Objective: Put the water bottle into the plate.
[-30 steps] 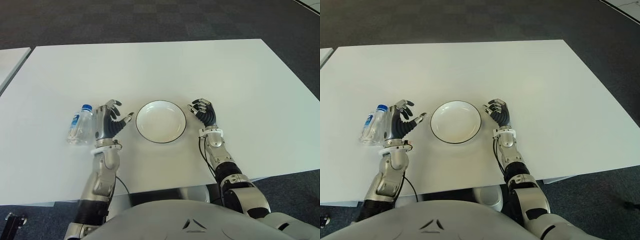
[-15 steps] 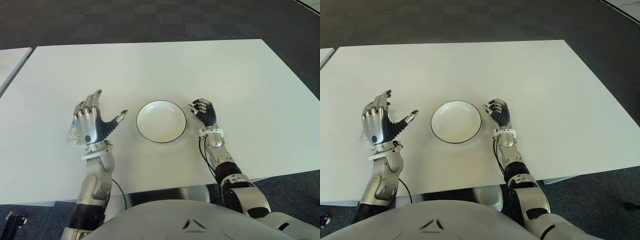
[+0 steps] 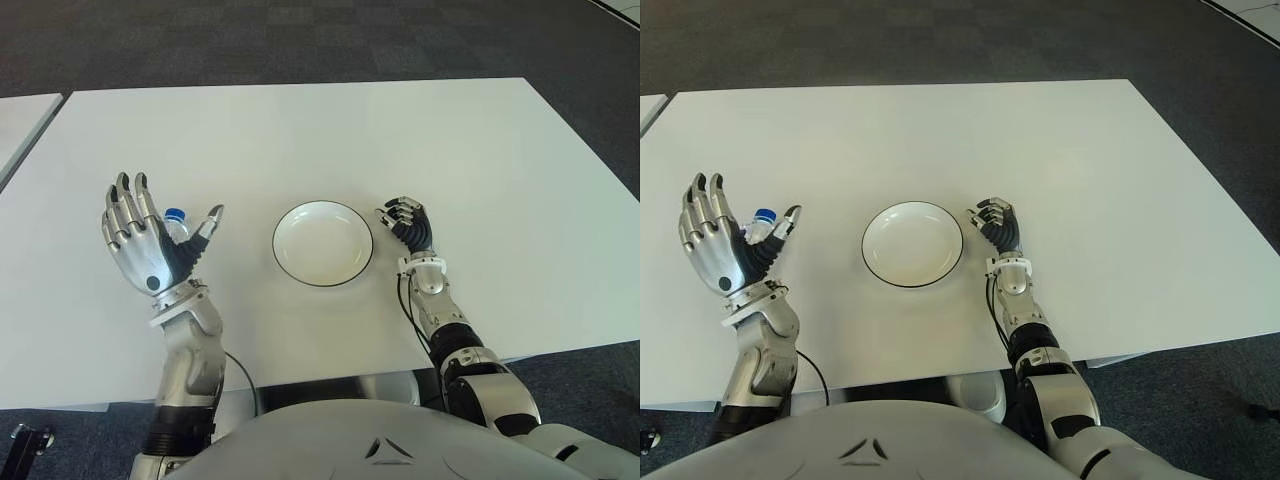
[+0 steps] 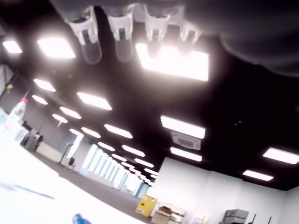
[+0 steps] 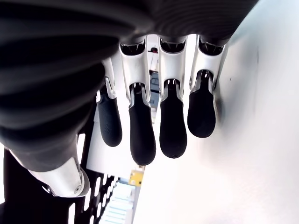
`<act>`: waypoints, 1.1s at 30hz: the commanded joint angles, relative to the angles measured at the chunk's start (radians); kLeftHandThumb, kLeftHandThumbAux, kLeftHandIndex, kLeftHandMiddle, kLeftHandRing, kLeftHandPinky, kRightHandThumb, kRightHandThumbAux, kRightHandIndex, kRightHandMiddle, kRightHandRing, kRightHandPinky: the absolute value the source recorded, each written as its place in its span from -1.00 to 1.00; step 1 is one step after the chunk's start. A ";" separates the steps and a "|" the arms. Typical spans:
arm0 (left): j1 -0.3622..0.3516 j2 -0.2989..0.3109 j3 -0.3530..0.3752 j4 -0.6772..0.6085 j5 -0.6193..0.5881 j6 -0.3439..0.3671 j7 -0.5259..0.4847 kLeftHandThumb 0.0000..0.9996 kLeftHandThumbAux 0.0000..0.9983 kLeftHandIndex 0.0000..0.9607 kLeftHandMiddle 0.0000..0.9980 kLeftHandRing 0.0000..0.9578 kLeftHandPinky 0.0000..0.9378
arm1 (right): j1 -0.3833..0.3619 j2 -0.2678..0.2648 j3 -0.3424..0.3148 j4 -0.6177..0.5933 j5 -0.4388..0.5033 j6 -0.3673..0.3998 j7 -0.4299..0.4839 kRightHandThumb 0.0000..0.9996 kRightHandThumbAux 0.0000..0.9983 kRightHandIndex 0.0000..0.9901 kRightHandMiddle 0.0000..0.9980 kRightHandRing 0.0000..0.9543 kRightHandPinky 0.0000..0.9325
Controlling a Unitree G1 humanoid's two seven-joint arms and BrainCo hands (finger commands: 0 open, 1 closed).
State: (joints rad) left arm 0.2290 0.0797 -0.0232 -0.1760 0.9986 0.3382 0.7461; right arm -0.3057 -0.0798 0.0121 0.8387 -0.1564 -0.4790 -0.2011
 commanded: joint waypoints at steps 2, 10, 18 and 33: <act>0.002 -0.016 0.005 -0.038 0.023 0.127 -0.122 0.15 -0.69 -1.00 -1.00 -1.00 -1.00 | 0.011 0.006 -0.003 0.017 0.005 0.025 0.003 0.41 0.46 -0.12 0.24 0.32 0.37; -0.023 -0.016 -0.015 -0.032 0.108 0.307 -0.247 0.12 -0.71 -1.00 -1.00 -1.00 -1.00 | 0.010 0.004 -0.003 0.018 0.005 0.024 0.005 0.42 0.46 -0.12 0.24 0.32 0.37; -0.049 0.008 -0.046 -0.029 0.157 0.426 -0.407 0.12 -0.75 -1.00 -1.00 -1.00 -1.00 | 0.010 0.005 -0.004 0.018 0.007 0.024 0.007 0.42 0.46 -0.12 0.24 0.32 0.36; -0.189 0.098 -0.010 0.364 -0.046 0.347 -0.392 0.15 -0.68 -1.00 -1.00 -1.00 -1.00 | 0.012 0.003 -0.006 0.013 0.003 0.035 -0.005 0.42 0.46 -0.12 0.24 0.32 0.37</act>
State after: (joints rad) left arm 0.0642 0.1619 -0.0235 0.1130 0.9937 0.7015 0.3533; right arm -0.3067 -0.0804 0.0103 0.8379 -0.1563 -0.4772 -0.2048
